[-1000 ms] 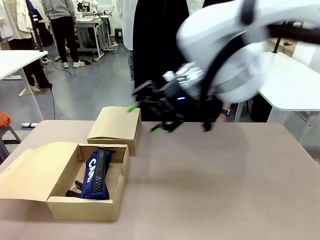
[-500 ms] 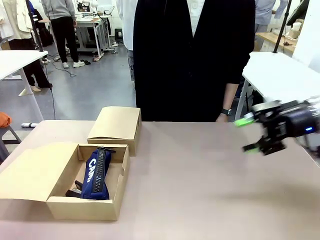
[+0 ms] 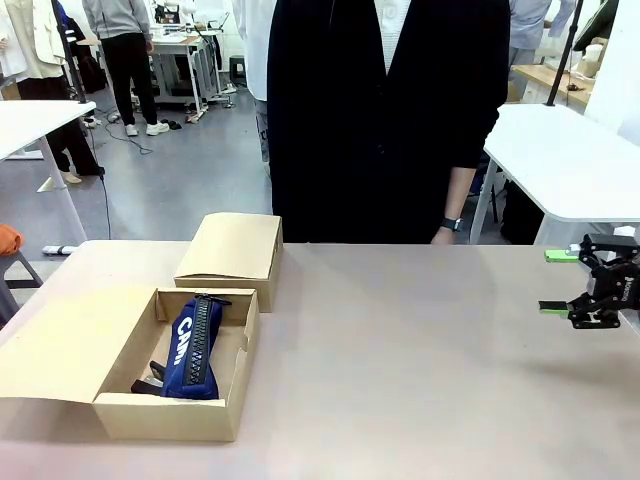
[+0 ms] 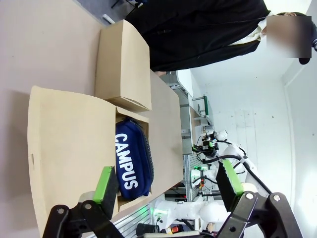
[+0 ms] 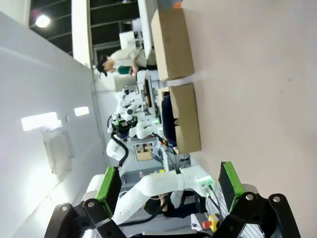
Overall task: Place items inside the box.
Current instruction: Pick up a Pencil pouch or Stapler and place it inside the Mailer Box closest to the robot, then close the lid of the Mailer Box closest to the robot.
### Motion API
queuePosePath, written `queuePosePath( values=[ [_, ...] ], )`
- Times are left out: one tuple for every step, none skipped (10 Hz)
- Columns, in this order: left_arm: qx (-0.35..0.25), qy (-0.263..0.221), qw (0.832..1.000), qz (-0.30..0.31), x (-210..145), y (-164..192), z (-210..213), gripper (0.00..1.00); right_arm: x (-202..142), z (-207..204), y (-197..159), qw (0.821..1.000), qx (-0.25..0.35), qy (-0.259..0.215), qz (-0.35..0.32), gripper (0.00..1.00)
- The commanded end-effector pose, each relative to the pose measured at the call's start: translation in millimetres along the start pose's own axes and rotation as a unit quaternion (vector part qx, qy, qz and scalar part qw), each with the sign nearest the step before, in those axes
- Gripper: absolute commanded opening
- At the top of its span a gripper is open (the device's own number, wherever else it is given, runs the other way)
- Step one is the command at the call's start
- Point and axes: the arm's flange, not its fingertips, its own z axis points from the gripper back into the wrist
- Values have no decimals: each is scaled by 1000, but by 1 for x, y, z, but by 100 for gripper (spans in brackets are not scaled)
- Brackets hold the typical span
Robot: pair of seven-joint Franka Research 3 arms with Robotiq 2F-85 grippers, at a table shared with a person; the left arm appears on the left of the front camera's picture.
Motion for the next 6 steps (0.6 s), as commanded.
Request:
queuePosePath(
  values=[
    [-11,-5,1000,-7,-2,-1,-1,100,-8,17,20,1000,24,0,12,100],
    [-11,-5,1000,-7,-2,-1,-1,100,-8,17,20,1000,24,0,12,100],
    [-11,-5,1000,-7,-2,-1,-1,100,-8,17,20,1000,24,0,12,100],
    [-11,-5,1000,-7,-2,-1,-1,100,-8,17,20,1000,24,0,12,100],
    [-11,-5,1000,-7,-2,-1,-1,100,-8,17,20,1000,24,0,12,100],
    [-11,-5,1000,-7,-2,-1,-1,100,-8,17,20,1000,24,0,12,100]
  ],
)
